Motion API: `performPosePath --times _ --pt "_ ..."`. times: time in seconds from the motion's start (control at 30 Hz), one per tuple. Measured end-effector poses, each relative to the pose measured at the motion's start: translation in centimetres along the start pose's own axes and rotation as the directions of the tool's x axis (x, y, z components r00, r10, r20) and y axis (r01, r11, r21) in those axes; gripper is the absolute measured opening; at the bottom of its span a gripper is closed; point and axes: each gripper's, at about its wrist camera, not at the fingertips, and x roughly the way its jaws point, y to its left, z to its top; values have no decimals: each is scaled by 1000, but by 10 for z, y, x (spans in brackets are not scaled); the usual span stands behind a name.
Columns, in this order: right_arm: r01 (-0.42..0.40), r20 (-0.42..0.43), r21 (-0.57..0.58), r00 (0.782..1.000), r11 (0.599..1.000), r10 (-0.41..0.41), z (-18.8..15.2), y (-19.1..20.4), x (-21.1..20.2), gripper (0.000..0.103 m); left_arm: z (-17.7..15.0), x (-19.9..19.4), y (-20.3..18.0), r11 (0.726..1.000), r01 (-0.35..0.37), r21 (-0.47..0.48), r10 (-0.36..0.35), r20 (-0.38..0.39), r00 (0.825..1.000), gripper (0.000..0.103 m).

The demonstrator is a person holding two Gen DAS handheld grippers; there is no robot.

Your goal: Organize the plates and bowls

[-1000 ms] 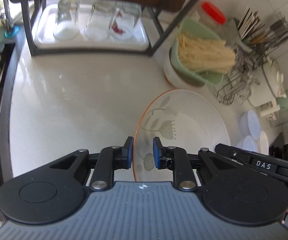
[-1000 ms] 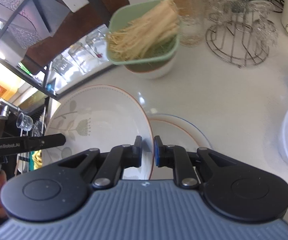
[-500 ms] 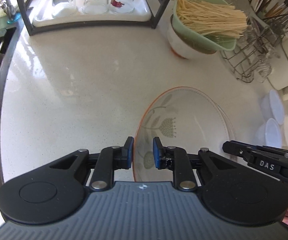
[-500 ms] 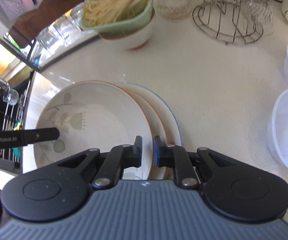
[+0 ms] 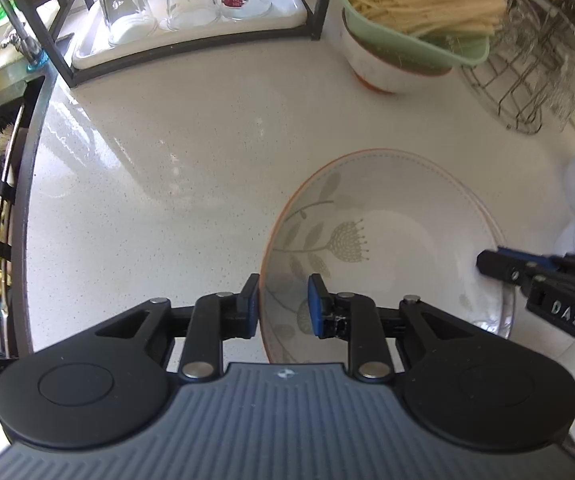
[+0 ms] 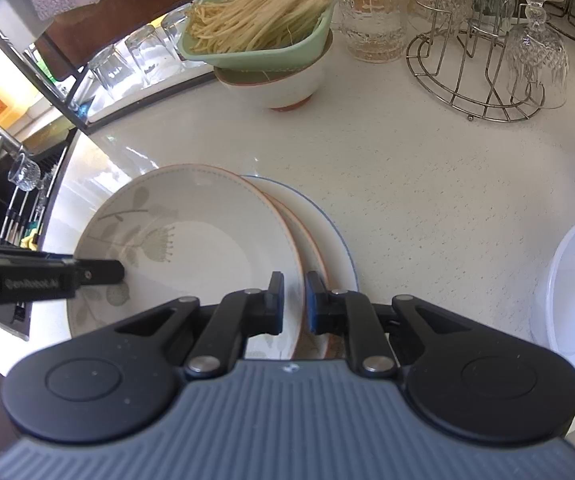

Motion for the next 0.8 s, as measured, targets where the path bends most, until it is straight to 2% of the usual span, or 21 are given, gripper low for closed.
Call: performPosePath --times 0.23,0.53,0.67,0.8 --pt "-12 12 30 1000 999 12 0 -6 -3 14 2 -5 -6 1000 -23 -7 23 1 1000 28" --pt "-1 49 49 999 999 -1 5 -13 -17 14 -4 -7 9 996 53 -75 -55 -26 998 28" --pt "9 64 55 998 998 -12 5 -13 -21 14 -6 -13 16 993 69 -100 -70 -5 998 28" --pt "21 104 54 994 998 -27 8 -11 -33 14 -4 -26 15 994 84 -76 -82 38 996 28"
